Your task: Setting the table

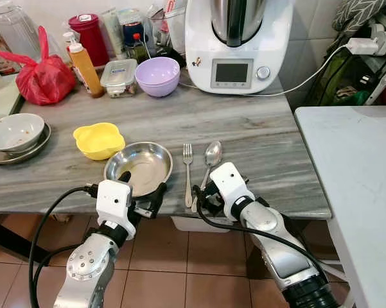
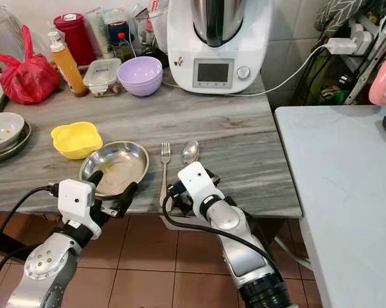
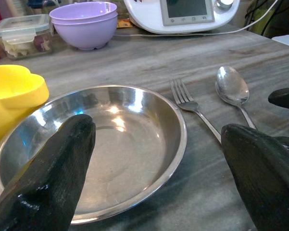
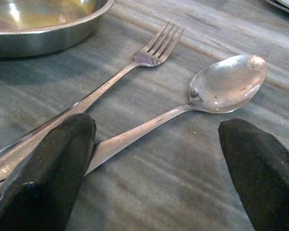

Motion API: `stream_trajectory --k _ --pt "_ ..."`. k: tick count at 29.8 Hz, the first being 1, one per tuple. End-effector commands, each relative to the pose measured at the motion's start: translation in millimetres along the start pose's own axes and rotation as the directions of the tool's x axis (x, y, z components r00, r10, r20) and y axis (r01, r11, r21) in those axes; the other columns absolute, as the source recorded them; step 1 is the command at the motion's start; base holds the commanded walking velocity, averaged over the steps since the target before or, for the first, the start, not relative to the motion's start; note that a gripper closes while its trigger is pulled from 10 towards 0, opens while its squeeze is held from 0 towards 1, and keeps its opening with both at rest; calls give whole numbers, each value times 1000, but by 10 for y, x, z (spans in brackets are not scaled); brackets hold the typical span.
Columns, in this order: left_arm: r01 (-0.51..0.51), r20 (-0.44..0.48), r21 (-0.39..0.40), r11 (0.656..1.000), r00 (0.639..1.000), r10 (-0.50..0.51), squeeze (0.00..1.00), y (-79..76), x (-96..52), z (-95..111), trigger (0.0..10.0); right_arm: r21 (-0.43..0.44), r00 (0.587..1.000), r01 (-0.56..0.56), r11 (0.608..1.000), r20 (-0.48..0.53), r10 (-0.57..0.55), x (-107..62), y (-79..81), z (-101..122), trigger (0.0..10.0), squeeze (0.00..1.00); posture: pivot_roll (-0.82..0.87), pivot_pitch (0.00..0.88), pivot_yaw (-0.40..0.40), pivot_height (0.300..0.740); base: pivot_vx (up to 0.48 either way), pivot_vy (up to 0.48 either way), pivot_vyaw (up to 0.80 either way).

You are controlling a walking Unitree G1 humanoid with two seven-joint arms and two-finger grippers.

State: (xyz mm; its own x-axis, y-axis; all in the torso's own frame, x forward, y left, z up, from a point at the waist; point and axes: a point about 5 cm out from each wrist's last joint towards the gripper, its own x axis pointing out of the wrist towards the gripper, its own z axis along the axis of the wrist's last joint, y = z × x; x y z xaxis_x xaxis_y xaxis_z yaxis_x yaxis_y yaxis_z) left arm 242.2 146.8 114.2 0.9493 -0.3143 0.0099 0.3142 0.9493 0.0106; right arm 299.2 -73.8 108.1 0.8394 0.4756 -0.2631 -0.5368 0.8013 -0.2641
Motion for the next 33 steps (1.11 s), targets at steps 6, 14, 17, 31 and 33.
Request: stream_trajectory --k 6,14,17,31,33 --pt "-11 -8 10 1000 1000 11 0 21 -32 -13 10000 -4 999 -30 1000 -24 30 22 65 -37 10000 0 -55 104 86 740 0 0 0" --pt "-10 -9 12 1000 1000 10 0 22 -30 -13 10000 10 999 19 1000 -36 -18 -48 -62 -101 10000 0 -59 102 89 740 0 0 0" --pt "-10 -6 12 1000 1000 10 0 23 -23 -9 10000 17 998 46 999 -30 -46 -77 -133 -109 10000 0 -59 102 89 740 0 0 0" --pt "-88 35 52 995 996 86 0 96 -18 41 10000 156 966 73 985 235 -109 -138 -220 276 10000 0 -64 103 88 740 0 0 0" --pt "-107 41 60 992 994 104 0 111 -26 47 10000 160 963 97 982 235 -133 -146 -258 273 10000 0 -64 103 88 740 0 0 0"
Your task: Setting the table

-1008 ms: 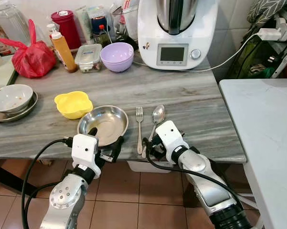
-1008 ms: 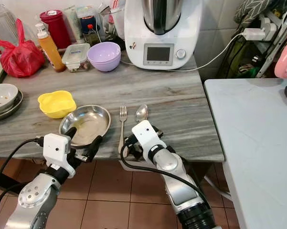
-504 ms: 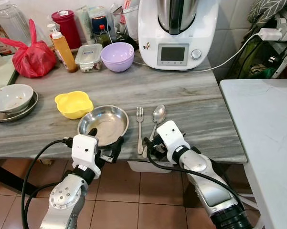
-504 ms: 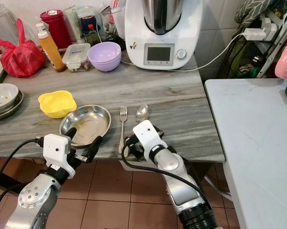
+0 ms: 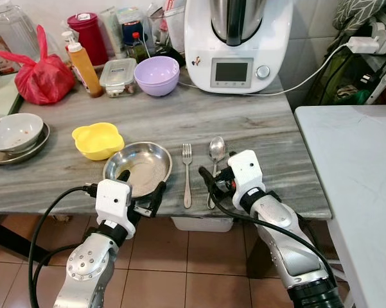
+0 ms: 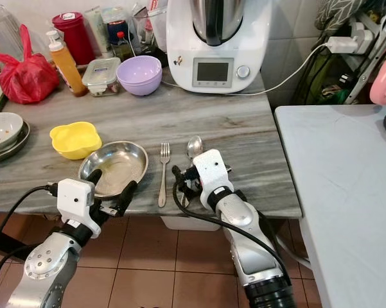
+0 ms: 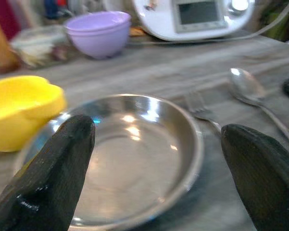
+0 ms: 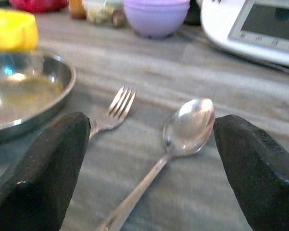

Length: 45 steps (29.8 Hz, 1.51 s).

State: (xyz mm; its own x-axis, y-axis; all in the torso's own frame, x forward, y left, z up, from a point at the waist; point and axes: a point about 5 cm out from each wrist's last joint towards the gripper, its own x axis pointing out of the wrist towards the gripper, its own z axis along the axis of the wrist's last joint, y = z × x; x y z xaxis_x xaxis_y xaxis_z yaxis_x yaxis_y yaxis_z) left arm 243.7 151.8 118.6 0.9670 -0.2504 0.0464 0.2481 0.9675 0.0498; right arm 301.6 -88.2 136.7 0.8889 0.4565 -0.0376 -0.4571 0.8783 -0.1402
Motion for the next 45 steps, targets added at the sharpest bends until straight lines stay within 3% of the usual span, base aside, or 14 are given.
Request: stream_trajectory --k 1,7,12,17,24,27,28,32,34,35,36,37,45 --pt "-49 8 27 998 999 48 0 69 -24 6 10000 1 998 49 999 30 -49 -4 -77 62 10000 0 -64 103 88 740 0 0 0" --pt "-62 4 27 998 998 62 0 52 -30 -28 10000 -69 987 157 985 -34 -159 32 -260 -24 10000 0 -67 104 81 740 0 0 0" --pt "-53 9 23 998 999 53 0 9 -8 -27 10000 -22 977 193 981 -87 -194 93 -305 -73 10000 0 -68 101 81 740 0 0 0" --pt "-22 5 13 1000 1000 22 0 -29 -1 -40 10000 121 990 92 988 -116 -78 236 -91 -58 10000 0 -70 102 83 740 0 0 0" --pt "-12 0 12 1000 1000 12 0 -36 -11 -47 10000 157 989 36 987 -145 -13 281 106 -83 10000 0 -63 107 79 740 0 0 0" --pt "-4 -3 7 1000 1000 4 0 -48 -16 -53 10000 173 983 53 983 -182 -21 266 102 -132 10000 0 -61 108 79 740 0 0 0" --pt "3 -6 4 1000 1000 -3 0 -58 -22 -58 10000 179 979 60 982 -201 -23 254 93 -158 8902 0 -62 108 79 740 0 0 0" --pt "10 -8 1 1000 1000 -10 0 -69 -28 -62 10000 175 970 83 981 -239 -39 227 63 -212 10000 0 -63 109 81 740 0 0 0" --pt "14 -9 1 1000 1000 -14 0 -68 -28 -64 10000 181 964 99 978 -262 -49 209 44 -245 10000 0 -65 109 82 740 0 0 0" --pt "15 -10 1 1000 1000 -15 0 -67 -25 -64 10000 193 962 106 975 -270 -51 206 41 -257 7804 0 -65 109 82 740 0 0 0" --pt "16 -10 1 1000 1000 -16 0 -66 -22 -63 10000 209 958 112 971 -281 -50 204 43 -269 4667 0 -66 109 85 740 0 0 0" --pt "20 -10 0 1000 1000 -20 0 -67 -15 -60 10000 228 953 119 966 -298 -48 202 48 -282 549 0 -66 109 85 740 0 0 0" --pt "26 -13 -1 1000 1000 -26 0 -67 -23 -64 10000 260 944 109 959 -329 -18 210 86 -310 0 0 -65 110 85 740 0 0 0"
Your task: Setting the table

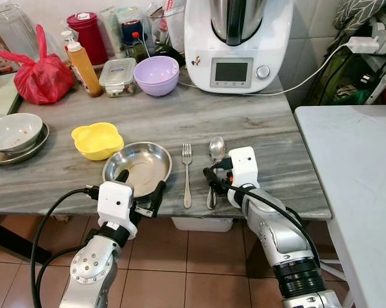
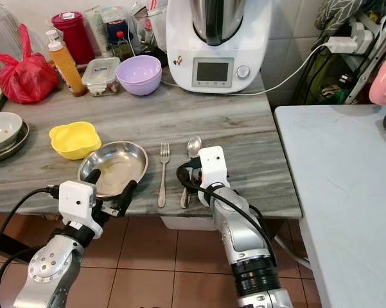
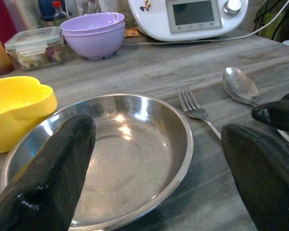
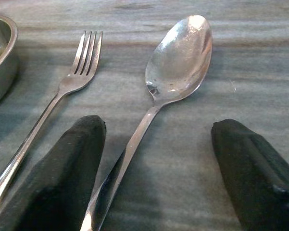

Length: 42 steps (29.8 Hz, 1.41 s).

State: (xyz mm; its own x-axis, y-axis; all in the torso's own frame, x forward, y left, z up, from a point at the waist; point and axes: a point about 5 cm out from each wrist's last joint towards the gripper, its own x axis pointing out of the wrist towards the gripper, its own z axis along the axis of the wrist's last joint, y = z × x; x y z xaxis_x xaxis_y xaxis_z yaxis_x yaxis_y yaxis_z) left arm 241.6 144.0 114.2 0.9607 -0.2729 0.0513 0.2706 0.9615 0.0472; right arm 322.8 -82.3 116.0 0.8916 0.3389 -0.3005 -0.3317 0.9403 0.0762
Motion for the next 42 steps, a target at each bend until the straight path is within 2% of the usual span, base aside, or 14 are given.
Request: stream_trajectory --k 1,12,23,35,42 --pt "3 -20 3 1000 1000 -3 0 14 -24 -26 10000 35 997 -37 999 -68 39 10 77 -129 0 0 -64 110 84 740 0 0 0" --pt "3 -27 0 1000 1000 -3 0 13 -43 -38 10000 27 989 -105 994 -103 107 24 148 -159 0 0 -57 108 82 740 0 0 0" --pt "3 -31 0 1000 1000 -3 0 18 -41 -40 10000 -25 975 -172 985 -146 167 -12 219 -260 0 0 -58 109 84 740 0 0 0" --pt "6 -35 -1 1000 999 -6 0 15 -38 -40 10000 -66 972 -179 982 -169 166 -58 150 -323 0 0 -59 112 88 740 0 0 0" --pt "7 -37 -2 1000 999 -7 0 14 -36 -42 10000 -80 979 -131 988 -169 116 -76 23 -329 0 0 -62 115 93 740 0 0 0"
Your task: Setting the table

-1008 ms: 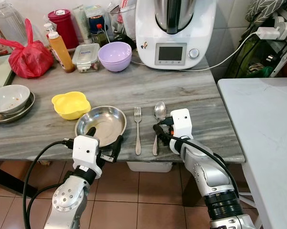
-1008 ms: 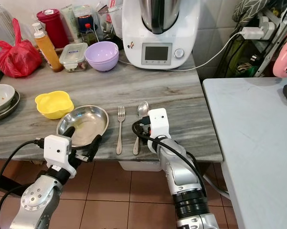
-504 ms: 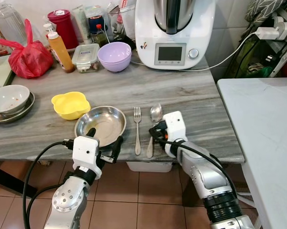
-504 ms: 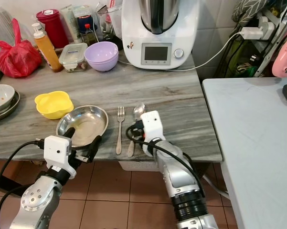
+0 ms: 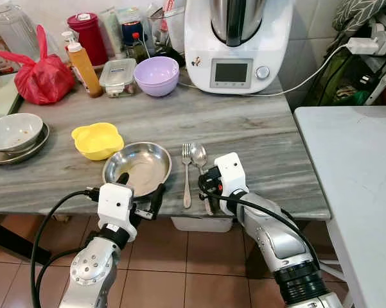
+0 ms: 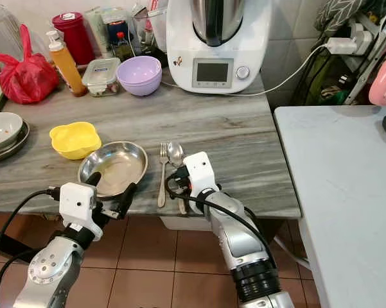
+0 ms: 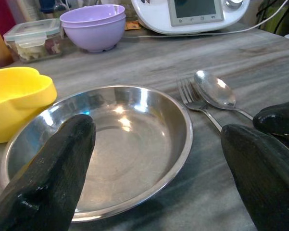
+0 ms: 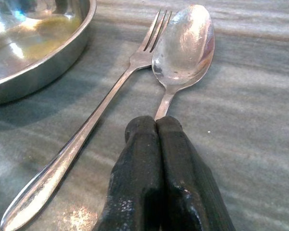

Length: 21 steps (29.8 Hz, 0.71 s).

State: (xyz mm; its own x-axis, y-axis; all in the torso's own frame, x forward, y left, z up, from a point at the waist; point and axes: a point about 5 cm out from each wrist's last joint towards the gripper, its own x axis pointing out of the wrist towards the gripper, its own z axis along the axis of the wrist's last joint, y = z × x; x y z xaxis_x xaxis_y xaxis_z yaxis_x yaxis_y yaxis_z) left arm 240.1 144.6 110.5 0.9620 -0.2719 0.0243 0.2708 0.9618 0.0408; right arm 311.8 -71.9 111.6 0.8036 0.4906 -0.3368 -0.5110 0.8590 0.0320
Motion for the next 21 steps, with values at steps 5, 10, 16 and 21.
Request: stream_trajectory --k 5,10,16,21 --pt "10 -10 5 1000 1000 -10 0 15 -13 -4 10000 17 992 57 998 -114 -54 -41 -111 -261 0 0 -65 114 96 740 0 0 0" --pt "12 -10 7 1000 1000 -12 0 18 -4 -5 10000 9 991 88 996 -103 -87 -44 -131 -251 0 0 -66 114 98 740 0 0 0" --pt "9 -9 10 1000 1000 -9 0 24 -3 -3 10000 11 991 96 995 -97 -95 -31 -118 -242 2549 0 -63 112 97 740 0 0 0" --pt "7 -10 10 1000 1000 -6 0 28 -2 -2 10000 3 990 100 995 -98 -99 -27 -119 -242 10000 0 -63 112 96 740 0 0 0"
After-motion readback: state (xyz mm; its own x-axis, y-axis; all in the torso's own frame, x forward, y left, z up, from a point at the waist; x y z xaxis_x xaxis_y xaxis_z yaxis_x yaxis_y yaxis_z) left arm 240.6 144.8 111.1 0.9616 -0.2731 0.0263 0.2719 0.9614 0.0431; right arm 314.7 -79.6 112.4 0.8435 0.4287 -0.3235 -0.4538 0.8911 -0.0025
